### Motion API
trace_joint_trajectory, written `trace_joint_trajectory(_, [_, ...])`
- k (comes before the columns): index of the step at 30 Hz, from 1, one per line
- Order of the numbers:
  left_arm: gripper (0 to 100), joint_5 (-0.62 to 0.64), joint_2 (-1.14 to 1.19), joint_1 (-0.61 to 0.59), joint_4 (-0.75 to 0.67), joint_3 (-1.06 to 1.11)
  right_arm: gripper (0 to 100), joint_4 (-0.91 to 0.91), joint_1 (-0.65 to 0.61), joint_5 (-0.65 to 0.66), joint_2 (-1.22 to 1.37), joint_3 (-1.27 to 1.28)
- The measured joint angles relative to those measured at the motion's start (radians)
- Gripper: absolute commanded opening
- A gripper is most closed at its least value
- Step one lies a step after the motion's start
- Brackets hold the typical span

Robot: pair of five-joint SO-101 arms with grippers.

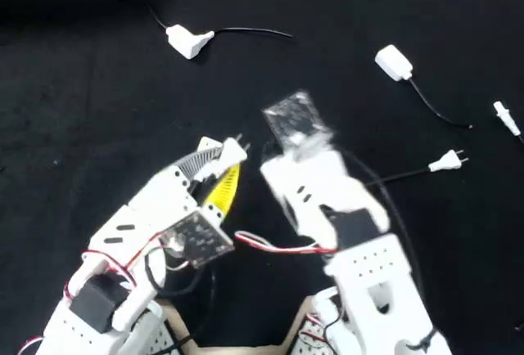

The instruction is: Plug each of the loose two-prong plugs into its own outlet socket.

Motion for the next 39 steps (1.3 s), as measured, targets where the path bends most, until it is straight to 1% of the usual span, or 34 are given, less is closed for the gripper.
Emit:
trace_joint_trajectory(3, [3, 0.000, 0.051, -0.040, -0.049, 0.012, 1.5, -0.078, 0.071, -0.100, 0.011, 0.049])
trace_joint_trajectory(6, [3, 0.000, 0.172, -0.068, -0.078, 0.006, 1.5, -0.127, 0.100, -0.183, 0.009, 0.083])
trace_joint_trajectory(10, [3, 0.015, 0.405, -0.095, -0.086, -0.069, 1.5, -0.144, 0.100, -0.187, 0.009, 0.109])
trace_joint_trajectory(14, [3, 0.061, 0.664, -0.126, -0.086, -0.186, 1.5, -0.147, 0.098, -0.187, 0.009, 0.117])
trace_joint_trajectory(18, [3, 0.132, 0.870, -0.195, -0.074, -0.331, 1.5, -0.189, 0.098, -0.187, 0.009, 0.164])
trace_joint_trajectory(20, [3, 0.160, 0.948, -0.221, -0.035, -0.420, 1.5, -0.226, 0.098, -0.187, 0.009, 0.190])
trace_joint_trajectory(27, [3, 0.285, 1.151, -0.224, 0.114, -0.720, 1.5, -0.278, 0.098, -0.187, 0.009, 0.219])
trace_joint_trajectory(33, [3, 0.304, 1.379, -0.224, 0.278, -0.933, 1.5, -0.321, 0.100, -0.187, 0.009, 0.249])
trace_joint_trajectory(39, [3, 0.307, 1.570, -0.229, 0.468, -1.155, 1.5, -0.322, 0.098, -0.187, 0.009, 0.250])
